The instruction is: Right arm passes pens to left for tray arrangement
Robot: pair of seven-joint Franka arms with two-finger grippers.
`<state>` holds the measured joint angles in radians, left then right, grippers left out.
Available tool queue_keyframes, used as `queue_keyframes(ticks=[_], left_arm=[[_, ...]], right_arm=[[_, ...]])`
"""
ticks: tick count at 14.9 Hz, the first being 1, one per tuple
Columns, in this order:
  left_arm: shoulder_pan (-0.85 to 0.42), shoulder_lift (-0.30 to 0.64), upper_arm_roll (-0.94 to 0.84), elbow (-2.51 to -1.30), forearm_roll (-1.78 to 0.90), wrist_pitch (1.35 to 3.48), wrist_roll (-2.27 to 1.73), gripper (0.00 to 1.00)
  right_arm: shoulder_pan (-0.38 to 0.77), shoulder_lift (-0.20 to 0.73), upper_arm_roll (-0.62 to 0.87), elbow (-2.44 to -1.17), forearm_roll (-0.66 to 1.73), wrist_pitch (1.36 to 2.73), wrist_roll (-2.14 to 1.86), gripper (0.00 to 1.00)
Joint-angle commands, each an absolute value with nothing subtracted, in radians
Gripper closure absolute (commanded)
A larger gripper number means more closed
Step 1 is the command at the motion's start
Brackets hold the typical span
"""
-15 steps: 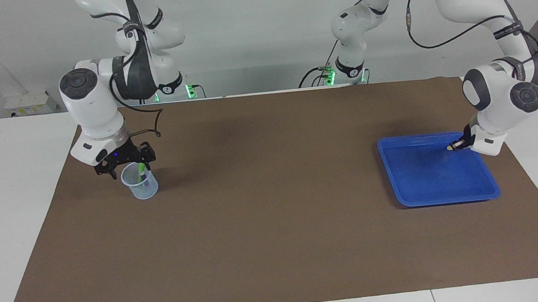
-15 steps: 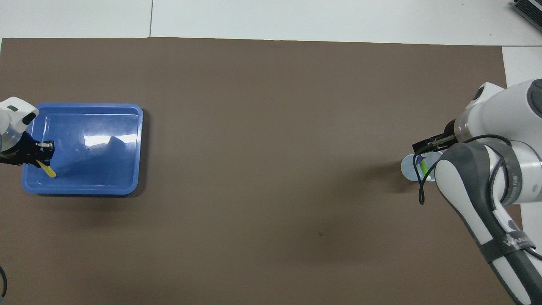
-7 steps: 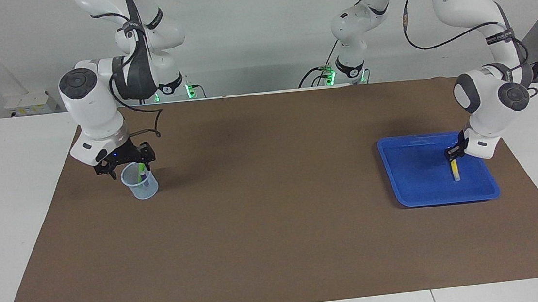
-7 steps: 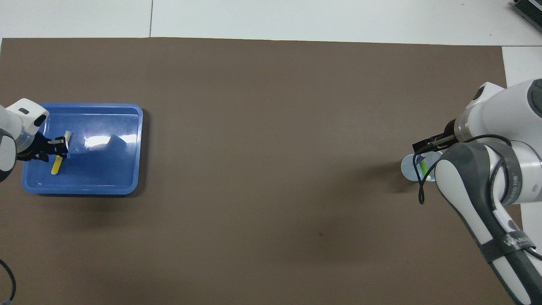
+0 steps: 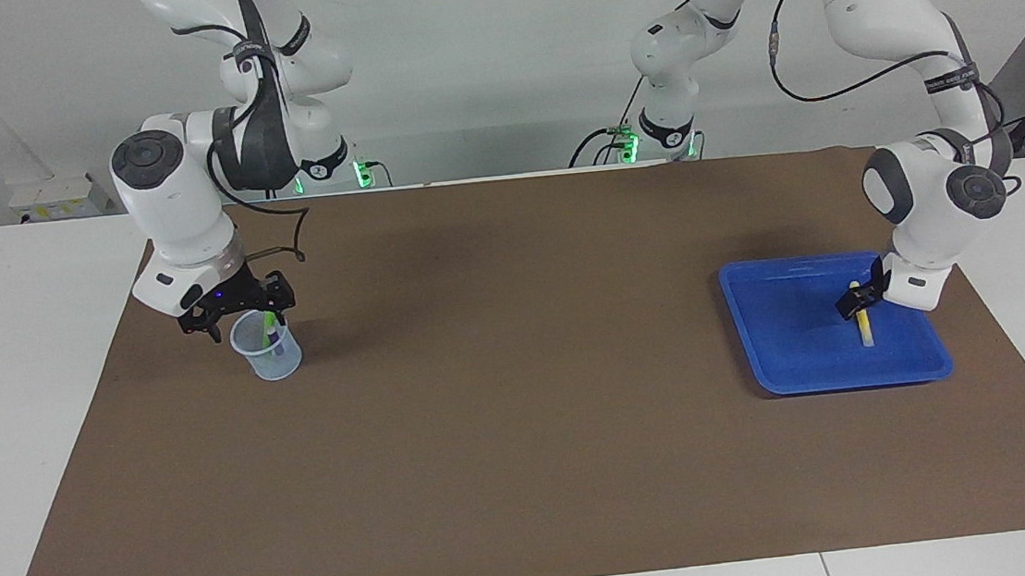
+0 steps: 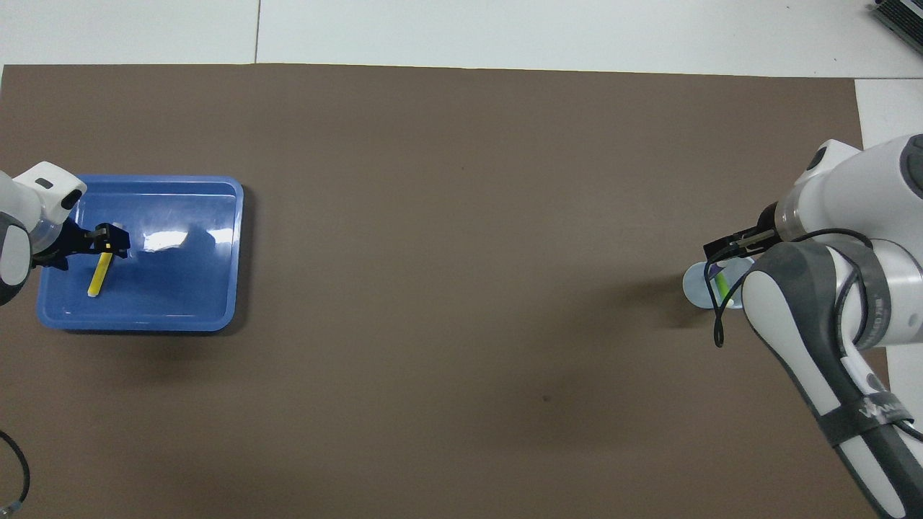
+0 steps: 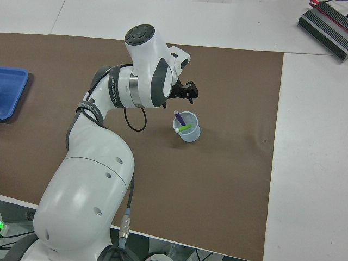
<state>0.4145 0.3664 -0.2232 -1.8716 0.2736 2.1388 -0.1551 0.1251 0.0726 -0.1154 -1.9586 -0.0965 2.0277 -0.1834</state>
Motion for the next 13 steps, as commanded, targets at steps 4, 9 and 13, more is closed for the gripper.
queue_keyframes(ticks=[4, 9, 13], left_arm=[[0.396, 0.309, -0.230, -1.802, 0.092, 2.023, -0.161, 0.00], [0.316, 0.223, -0.233, -1.802, 0.011, 1.879, -0.279, 0.00], [0.201, 0.163, -0.241, -1.789, -0.070, 1.823, -0.527, 0.00]], right_arm=[[0.112, 0.080, -0.107, -1.951, -0.107, 2.042, -0.187, 0.00], [0.112, 0.081, -0.107, -1.953, -0.103, 2.045, -0.186, 0.00], [0.120, 0.074, -0.107, -1.973, -0.097, 2.043, -0.175, 0.00]])
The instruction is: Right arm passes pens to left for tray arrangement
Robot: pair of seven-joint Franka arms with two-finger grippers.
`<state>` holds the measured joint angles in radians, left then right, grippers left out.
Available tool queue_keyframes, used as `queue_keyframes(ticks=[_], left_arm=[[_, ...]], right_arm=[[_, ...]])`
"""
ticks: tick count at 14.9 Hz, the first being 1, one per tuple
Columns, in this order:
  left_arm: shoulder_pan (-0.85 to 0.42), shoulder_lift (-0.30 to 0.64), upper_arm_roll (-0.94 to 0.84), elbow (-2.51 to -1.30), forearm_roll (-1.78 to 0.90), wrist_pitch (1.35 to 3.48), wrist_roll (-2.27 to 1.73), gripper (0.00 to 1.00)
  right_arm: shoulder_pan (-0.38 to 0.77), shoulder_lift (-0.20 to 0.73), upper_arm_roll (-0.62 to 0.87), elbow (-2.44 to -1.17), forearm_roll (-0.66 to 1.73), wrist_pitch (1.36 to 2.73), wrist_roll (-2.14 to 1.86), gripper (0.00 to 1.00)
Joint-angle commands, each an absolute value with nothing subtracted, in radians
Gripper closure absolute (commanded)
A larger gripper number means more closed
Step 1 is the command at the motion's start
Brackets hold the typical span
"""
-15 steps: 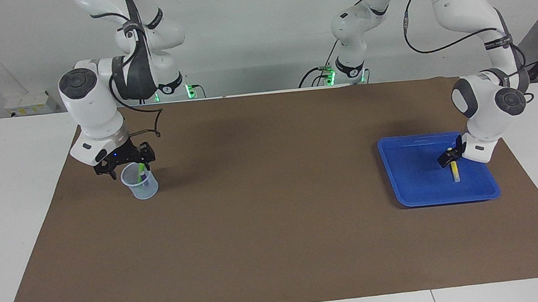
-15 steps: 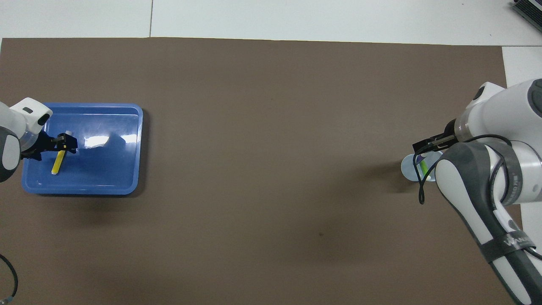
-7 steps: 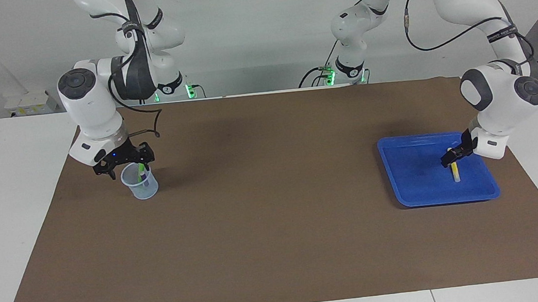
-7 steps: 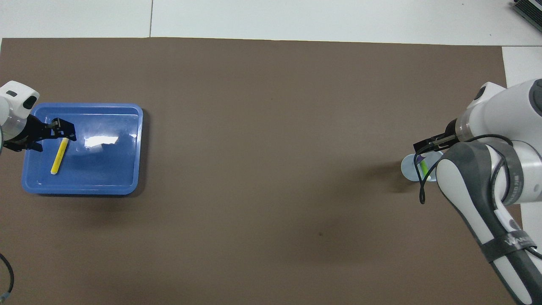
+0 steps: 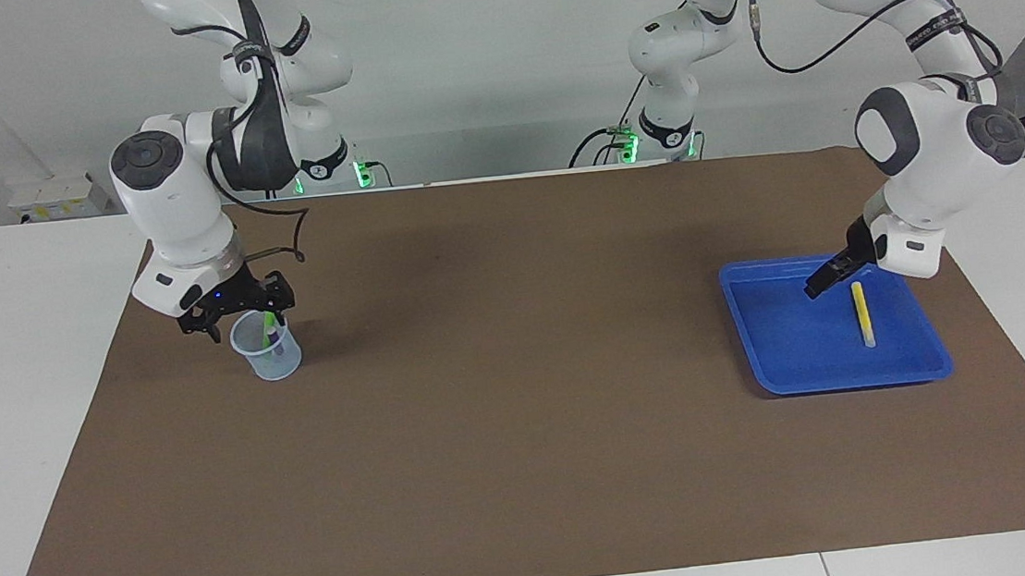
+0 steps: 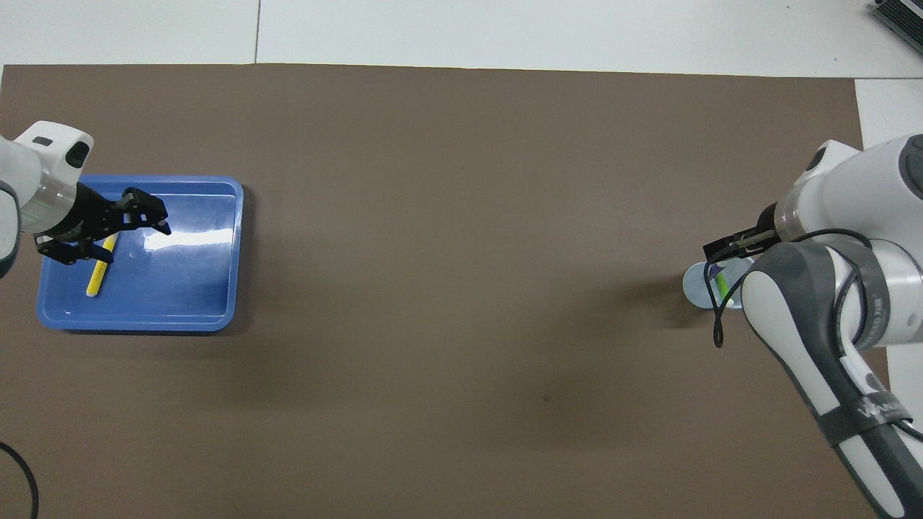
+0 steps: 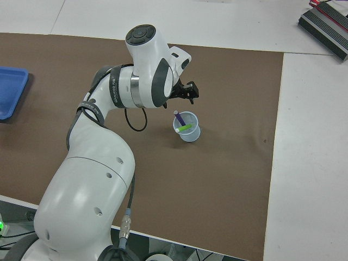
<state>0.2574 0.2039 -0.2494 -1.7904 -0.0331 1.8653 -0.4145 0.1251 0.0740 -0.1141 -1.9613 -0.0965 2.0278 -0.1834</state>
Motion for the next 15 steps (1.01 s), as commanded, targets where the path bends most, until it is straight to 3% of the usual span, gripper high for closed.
queue_keyframes(ticks=[1, 8, 15], left_arm=[[0.168, 0.150, -0.242, -1.781, -0.074, 1.809, -0.591, 0.00], [0.084, 0.138, -0.320, -1.661, -0.222, 1.720, -1.016, 0.00], [0.083, 0.009, -0.468, -1.646, -0.345, 1.746, -1.411, 0.00]], right_arm=[[0.121, 0.074, -0.107, -1.976, -0.095, 2.045, -0.173, 0.00], [0.130, 0.058, -0.107, -2.056, -0.095, 2.120, -0.146, 0.01], [0.132, 0.075, -0.107, -2.088, -0.097, 2.178, -0.129, 0.10]])
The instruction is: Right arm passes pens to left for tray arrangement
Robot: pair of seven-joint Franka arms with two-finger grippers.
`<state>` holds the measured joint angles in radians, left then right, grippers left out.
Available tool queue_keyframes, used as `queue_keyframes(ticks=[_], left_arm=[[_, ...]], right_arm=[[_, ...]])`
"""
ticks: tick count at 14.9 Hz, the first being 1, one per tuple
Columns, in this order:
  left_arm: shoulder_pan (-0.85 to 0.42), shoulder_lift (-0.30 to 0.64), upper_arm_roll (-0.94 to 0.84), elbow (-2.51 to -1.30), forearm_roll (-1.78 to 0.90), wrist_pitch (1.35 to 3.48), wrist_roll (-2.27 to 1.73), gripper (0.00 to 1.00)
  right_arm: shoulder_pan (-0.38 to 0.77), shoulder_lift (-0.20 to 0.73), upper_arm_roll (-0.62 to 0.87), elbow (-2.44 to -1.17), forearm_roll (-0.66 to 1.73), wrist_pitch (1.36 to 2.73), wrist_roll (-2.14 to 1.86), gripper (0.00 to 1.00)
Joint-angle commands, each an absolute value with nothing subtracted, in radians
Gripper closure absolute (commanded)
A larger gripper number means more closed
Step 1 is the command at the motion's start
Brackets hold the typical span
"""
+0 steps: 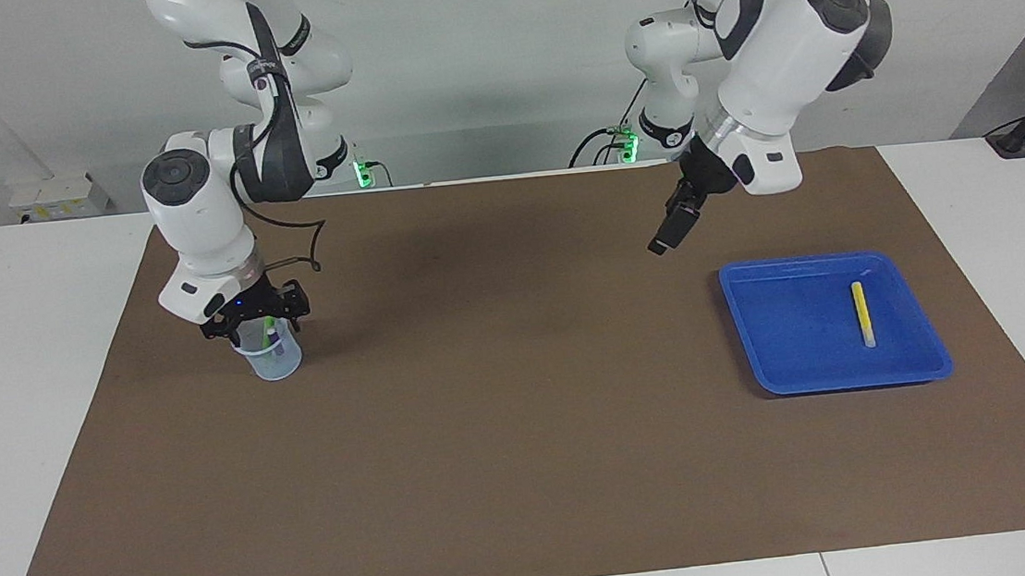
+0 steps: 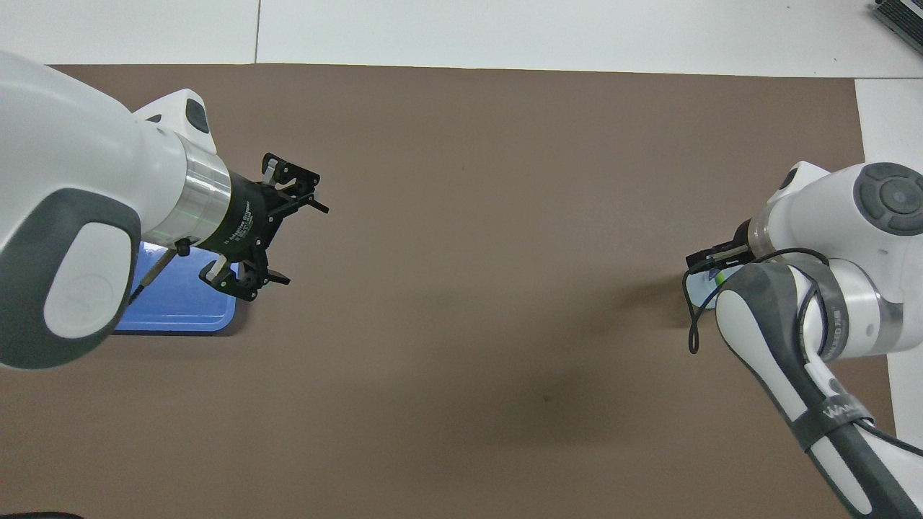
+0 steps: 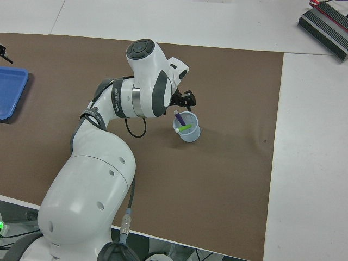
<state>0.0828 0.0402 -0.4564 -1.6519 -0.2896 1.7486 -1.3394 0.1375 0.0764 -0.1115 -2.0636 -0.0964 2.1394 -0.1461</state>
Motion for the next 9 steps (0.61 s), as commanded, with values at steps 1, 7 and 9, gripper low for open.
queue_keyframes(ticks=[1, 7, 9], left_arm=[[0.074, 0.006, -0.488, -1.628, -0.365, 1.761, -1.448, 0.00], [0.058, -0.034, -0.577, -1.658, -0.354, 1.858, -1.649, 0.00], [0.083, -0.040, -0.569, -1.667, -0.351, 1.841, -1.657, 0.00]], right_arm=[[0.132, 0.075, -0.107, -2.088, -0.097, 2.180, -0.129, 0.13], [0.126, 0.075, -0.107, -2.086, -0.097, 2.174, -0.135, 0.33], [0.123, 0.075, -0.106, -2.086, -0.097, 2.158, -0.137, 0.37]])
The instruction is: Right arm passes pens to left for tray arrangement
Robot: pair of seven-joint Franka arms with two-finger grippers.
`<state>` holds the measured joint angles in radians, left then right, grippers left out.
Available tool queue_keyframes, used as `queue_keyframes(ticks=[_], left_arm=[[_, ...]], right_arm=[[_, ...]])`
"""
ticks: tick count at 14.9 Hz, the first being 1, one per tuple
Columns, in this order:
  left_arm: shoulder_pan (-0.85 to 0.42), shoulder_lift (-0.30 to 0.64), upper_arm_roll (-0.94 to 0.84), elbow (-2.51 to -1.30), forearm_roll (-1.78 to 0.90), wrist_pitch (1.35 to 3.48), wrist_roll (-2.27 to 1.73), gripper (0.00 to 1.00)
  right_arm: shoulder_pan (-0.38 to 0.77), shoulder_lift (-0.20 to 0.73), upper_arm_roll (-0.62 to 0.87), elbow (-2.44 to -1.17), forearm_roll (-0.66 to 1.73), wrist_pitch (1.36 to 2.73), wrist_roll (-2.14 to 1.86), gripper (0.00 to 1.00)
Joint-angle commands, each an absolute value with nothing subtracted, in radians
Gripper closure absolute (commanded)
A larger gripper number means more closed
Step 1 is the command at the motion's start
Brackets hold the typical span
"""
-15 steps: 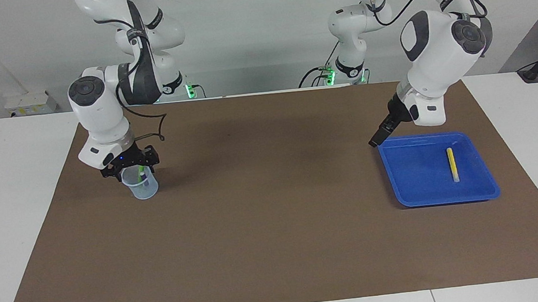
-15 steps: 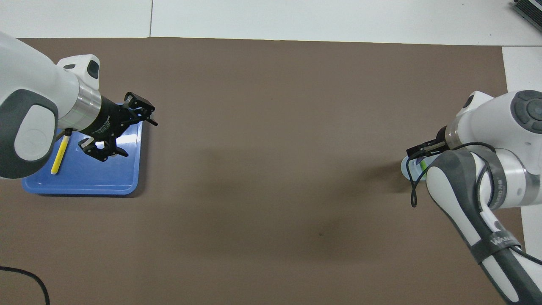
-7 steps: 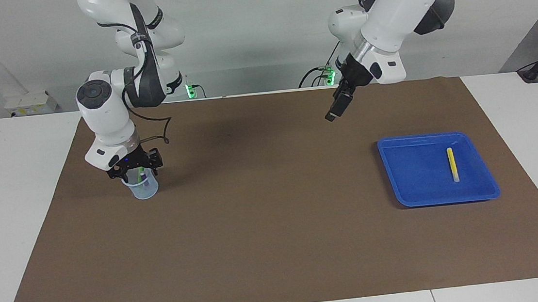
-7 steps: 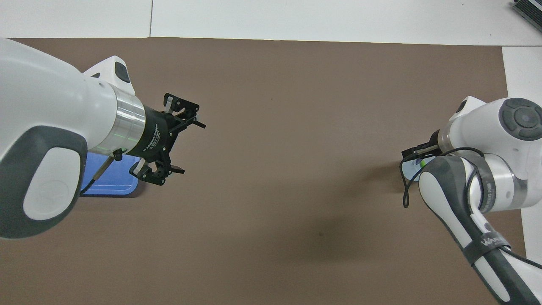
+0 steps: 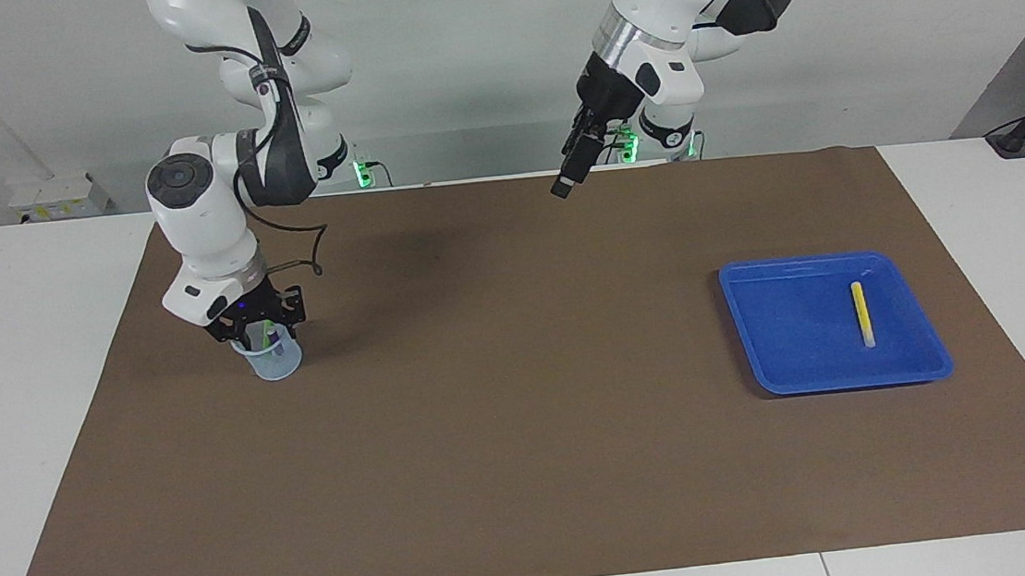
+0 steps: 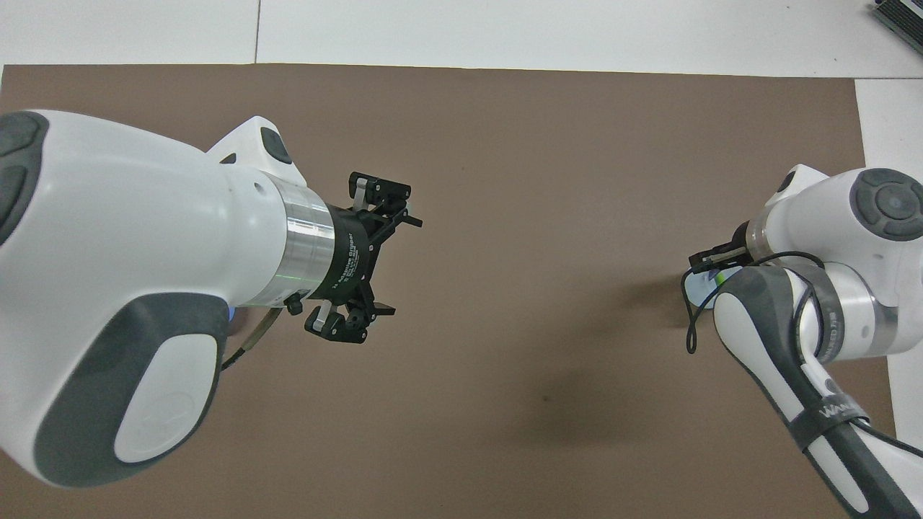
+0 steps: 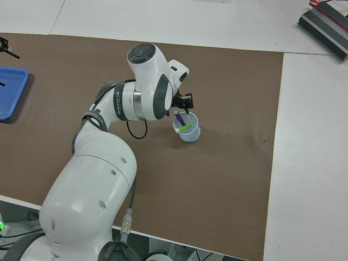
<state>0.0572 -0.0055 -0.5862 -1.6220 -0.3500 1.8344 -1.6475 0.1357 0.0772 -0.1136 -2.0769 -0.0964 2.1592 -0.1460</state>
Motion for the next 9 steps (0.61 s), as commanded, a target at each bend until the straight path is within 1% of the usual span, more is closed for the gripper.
queue_keyframes(ticks=[1, 2, 5, 9], left_arm=[[0.098, -0.044, -0.569, -1.669, -0.353, 1.830, -1.660, 0.00], [0.101, -0.046, -0.569, -1.675, -0.353, 1.818, -1.661, 0.00], [0.097, -0.106, -0.569, -1.770, -0.353, 1.819, -1.651, 0.00], [0.098, -0.114, -0.569, -1.787, -0.353, 1.829, -1.654, 0.00]], right_arm=[[0.120, 0.074, -0.107, -2.086, -0.095, 2.146, -0.140, 0.37], [0.120, 0.074, -0.107, -2.086, -0.095, 2.135, -0.141, 0.37], [0.120, 0.069, -0.106, -2.086, -0.097, 2.115, -0.141, 0.37], [0.120, 0.071, -0.106, -2.082, -0.097, 2.115, -0.141, 0.37]])
